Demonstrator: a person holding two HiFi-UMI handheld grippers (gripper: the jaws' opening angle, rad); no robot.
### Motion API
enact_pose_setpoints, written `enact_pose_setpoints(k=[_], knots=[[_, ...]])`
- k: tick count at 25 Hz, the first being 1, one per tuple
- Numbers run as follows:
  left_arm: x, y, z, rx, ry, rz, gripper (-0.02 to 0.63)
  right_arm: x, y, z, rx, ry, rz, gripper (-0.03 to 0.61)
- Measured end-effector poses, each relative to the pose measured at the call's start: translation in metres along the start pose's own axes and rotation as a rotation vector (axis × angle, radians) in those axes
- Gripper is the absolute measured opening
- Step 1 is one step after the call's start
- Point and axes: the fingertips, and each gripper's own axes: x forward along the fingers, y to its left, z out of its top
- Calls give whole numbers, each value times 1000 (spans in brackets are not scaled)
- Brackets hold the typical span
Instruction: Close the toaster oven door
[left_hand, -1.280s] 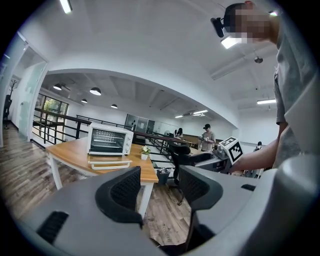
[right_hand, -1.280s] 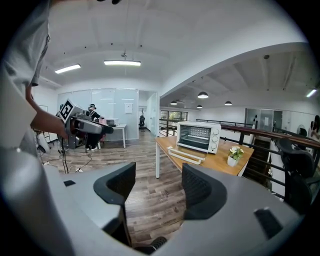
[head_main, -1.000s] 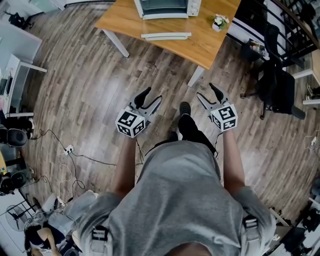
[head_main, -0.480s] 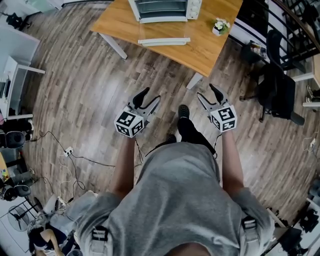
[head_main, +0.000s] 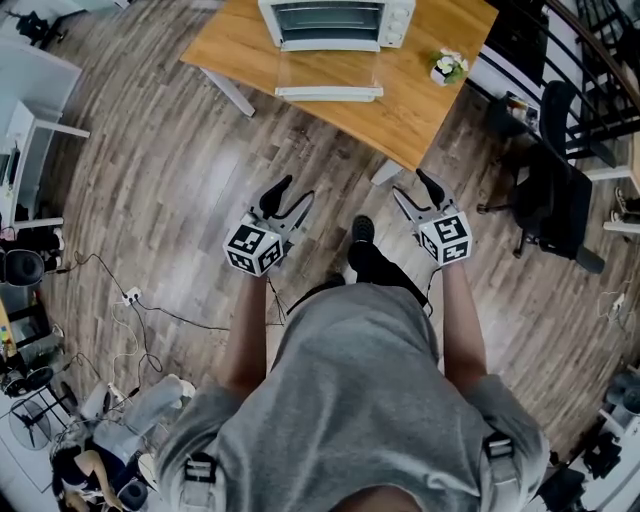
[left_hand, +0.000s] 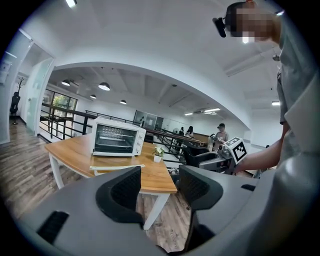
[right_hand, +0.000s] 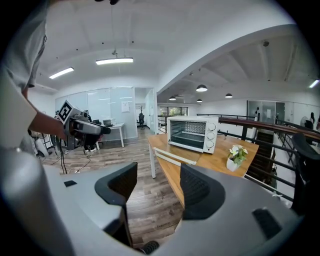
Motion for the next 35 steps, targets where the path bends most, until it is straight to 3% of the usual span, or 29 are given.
enact_pose_setpoints(k=[8, 17, 35], knots=[[46, 25, 9, -17, 20, 45, 242, 33, -47, -5, 14, 36, 36, 275], [89, 50, 34, -23, -22, 105, 242, 63, -102, 18, -36, 47, 78, 272], [111, 105, 38, -61, -28, 181, 242, 118, -130, 31, -65, 69, 129, 268]])
